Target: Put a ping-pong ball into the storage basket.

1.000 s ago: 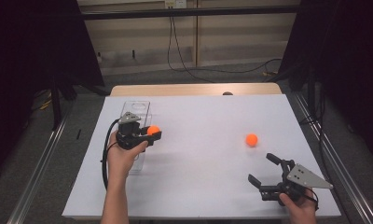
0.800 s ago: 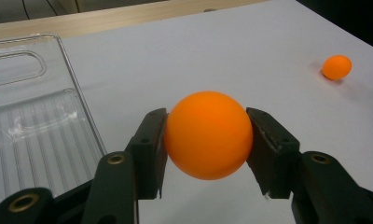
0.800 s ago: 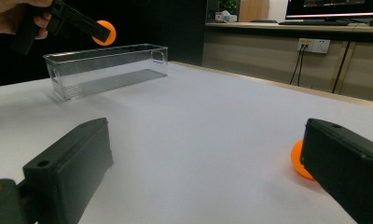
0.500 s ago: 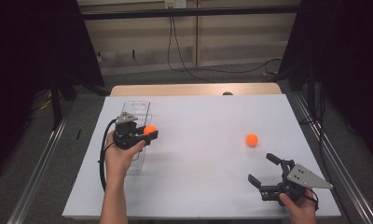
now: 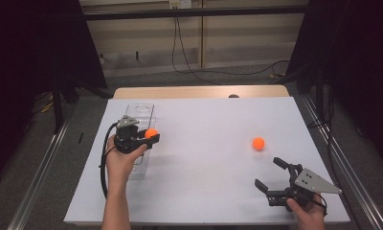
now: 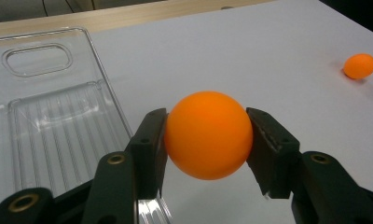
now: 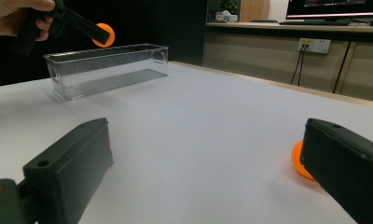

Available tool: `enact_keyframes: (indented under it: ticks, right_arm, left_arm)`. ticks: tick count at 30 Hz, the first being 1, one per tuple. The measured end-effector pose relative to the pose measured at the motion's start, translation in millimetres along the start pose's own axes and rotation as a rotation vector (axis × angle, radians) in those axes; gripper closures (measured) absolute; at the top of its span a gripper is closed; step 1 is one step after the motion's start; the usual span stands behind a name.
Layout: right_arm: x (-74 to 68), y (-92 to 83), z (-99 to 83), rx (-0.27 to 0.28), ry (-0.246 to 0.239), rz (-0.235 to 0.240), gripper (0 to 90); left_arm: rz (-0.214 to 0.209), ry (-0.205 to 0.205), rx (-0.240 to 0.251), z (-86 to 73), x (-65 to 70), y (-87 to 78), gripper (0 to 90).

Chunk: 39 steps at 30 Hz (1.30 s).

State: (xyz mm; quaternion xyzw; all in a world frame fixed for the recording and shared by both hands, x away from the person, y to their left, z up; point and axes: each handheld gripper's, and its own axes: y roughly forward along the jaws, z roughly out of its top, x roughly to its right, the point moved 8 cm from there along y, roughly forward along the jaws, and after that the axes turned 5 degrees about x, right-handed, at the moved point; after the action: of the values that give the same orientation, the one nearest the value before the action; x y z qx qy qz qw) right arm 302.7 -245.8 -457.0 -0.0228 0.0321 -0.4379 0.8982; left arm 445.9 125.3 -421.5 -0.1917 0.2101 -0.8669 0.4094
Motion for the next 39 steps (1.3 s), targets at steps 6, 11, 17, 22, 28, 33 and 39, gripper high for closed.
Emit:
enact_keyframes:
  ticks: [6,11,17,22,28,33,39]
  right_arm:
    - [-0.1,-0.1,0.1,0.0,0.001,0.001,1.6]
    - [-0.2,0.0,0.0,0.0,0.001,0.001,1.6]
    - [-0.2,-0.1,-0.1,-0.001,-0.001,0.002,1.6]
    - [-0.4,0.0,-0.3,-0.003,0.0,0.004,1.6]
    - [-0.4,-0.1,-0.2,-0.003,0.0,0.004,1.6]
    - [-0.6,0.0,-0.2,-0.003,-0.001,0.006,1.6]
    - [-0.7,-0.1,-0.2,-0.003,0.0,0.006,1.6]
  left_arm:
    - [0.007,-0.005,0.006,0.1,-2.8,-2.4,50.8]
    - [0.013,-0.006,0.009,-0.3,-5.9,-4.8,50.8]
    - [0.023,-0.009,0.013,-0.1,-8.0,-6.4,50.8]
    - [0.032,-0.008,0.012,-0.7,-9.8,-6.6,50.8]
    - [0.039,-0.013,0.016,-1.4,-12.9,-8.2,50.8]
    - [0.048,-0.011,0.015,-2.1,-15.1,-8.8,50.8]
    - [0.055,-0.012,0.014,-2.6,-16.4,-8.9,50.8]
